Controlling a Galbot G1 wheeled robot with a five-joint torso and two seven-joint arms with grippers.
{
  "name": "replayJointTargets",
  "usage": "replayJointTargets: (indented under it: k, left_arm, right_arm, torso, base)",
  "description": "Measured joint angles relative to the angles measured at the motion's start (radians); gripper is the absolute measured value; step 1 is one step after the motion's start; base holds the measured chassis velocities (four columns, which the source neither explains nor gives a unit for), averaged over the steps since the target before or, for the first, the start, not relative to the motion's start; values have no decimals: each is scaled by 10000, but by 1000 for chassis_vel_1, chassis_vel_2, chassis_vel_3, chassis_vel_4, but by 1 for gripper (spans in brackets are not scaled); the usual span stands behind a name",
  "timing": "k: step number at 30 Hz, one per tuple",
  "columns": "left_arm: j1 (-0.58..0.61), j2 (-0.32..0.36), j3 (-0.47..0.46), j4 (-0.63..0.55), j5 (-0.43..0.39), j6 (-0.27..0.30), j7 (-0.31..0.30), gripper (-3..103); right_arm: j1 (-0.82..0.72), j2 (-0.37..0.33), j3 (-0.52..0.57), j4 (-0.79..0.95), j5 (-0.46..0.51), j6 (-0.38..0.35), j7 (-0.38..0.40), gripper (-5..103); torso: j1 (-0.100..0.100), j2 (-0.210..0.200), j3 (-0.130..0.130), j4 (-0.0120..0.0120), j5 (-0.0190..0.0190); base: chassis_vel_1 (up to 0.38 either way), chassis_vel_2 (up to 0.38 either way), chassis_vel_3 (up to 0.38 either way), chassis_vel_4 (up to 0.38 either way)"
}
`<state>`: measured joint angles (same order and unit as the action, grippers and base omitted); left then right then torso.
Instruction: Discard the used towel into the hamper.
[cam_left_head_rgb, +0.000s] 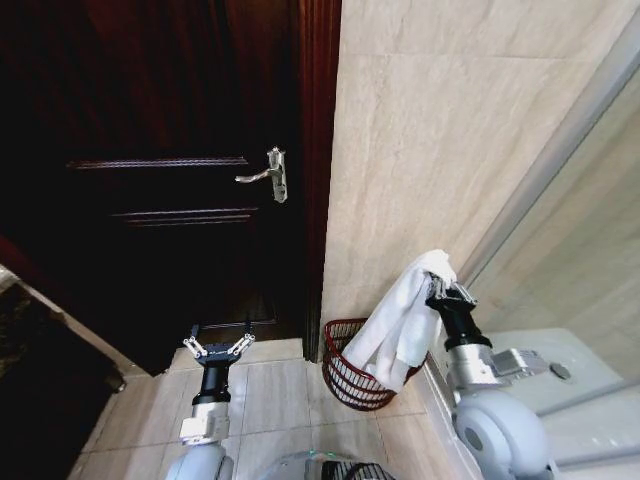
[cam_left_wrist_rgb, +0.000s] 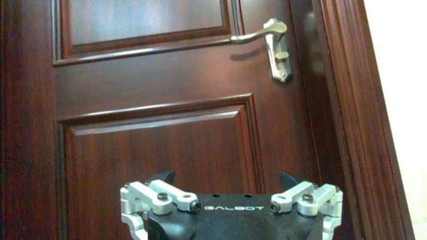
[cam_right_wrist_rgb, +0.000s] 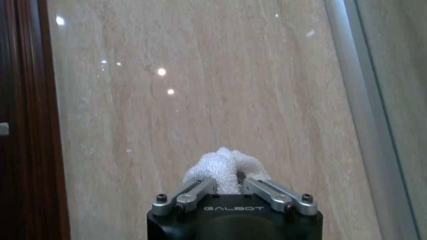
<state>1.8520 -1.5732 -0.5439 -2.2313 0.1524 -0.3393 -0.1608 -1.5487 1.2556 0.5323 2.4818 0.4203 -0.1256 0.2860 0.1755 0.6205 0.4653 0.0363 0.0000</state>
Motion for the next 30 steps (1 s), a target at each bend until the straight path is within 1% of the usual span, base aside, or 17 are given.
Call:
replayJointTargets:
  k: [3, 10, 16, 19, 21, 22, 23, 24, 26, 27, 28, 30]
  left_arm:
    - [-43, -12, 13, 60, -3, -2, 1, 100]
    - [-92, 15, 13, 105, -68, 0, 11, 100]
    - [-120, 20, 11, 125, -104, 5, 18, 100]
    - [-123, 17, 11, 131, -104, 7, 23, 100]
    - [-117, 13, 10, 133, -99, 9, 29, 100]
    - [-105, 14, 5, 133, -75, 10, 31, 100]
    - [-105, 14, 5, 133, -75, 10, 31, 100]
    - [-82, 9, -1, 132, -46, 10, 34, 100]
    - [-49, -5, -11, 116, -26, 10, 33, 100]
    - [-20, -23, -25, 87, -10, 10, 34, 100]
    - [-20, -23, -25, 87, -10, 10, 34, 100]
    - [17, -46, -45, 63, 20, 8, 33, 100]
  right_arm:
    - [-107, 88, -39, 40, -220, 57, -21, 3]
    - [-331, 250, -127, 11, -828, 522, -65, 3]
    - [-284, 202, -81, -8, -802, 576, -73, 3]
    - [-69, 35, -16, 20, -624, 486, -49, 3]
    - [343, -334, 92, 125, -237, 239, 115, 3]
    - [646, -627, 178, 165, 79, 63, 318, 3]
    - [646, -627, 178, 165, 79, 63, 318, 3]
    - [1045, -972, 351, 179, 539, -164, 568, 3]
    - [1485, -1356, 640, 182, 1127, -412, 809, 3]
    - [1831, -1664, 872, 192, 1629, -602, 975, 3]
    - [1831, -1664, 872, 192, 1629, -602, 975, 3]
    - [2294, -2070, 1168, 196, 2180, -816, 1163, 3]
  torso:
    - [7, 12, 8, -1, -1]
    - [14, 37, 19, 0, 0]
    - [19, 52, 28, -1, -1]
    - [22, 55, 31, -1, 1]
    - [25, 58, 35, 0, 0]
    - [26, 61, 35, 0, -1]
    - [26, 61, 35, 0, -1]
    - [26, 64, 37, 1, 1]
    - [28, 65, 39, 1, 2]
    - [28, 67, 40, 0, 2]
    - [28, 67, 40, 0, 2]
    - [30, 70, 42, 2, 0]
  base:
    - [-63, 44, 55, -38]
    - [-14, 7, 10, -5]
    - [0, 0, 0, 0]
    - [0, 0, 0, 0]
    - [0, 0, 0, 0]
    - [0, 0, 0, 0]
    - [0, 0, 0, 0]
    - [0, 0, 0, 0]
    - [0, 0, 0, 0]
    - [0, 0, 0, 0]
    - [0, 0, 0, 0]
    - [0, 0, 0, 0]
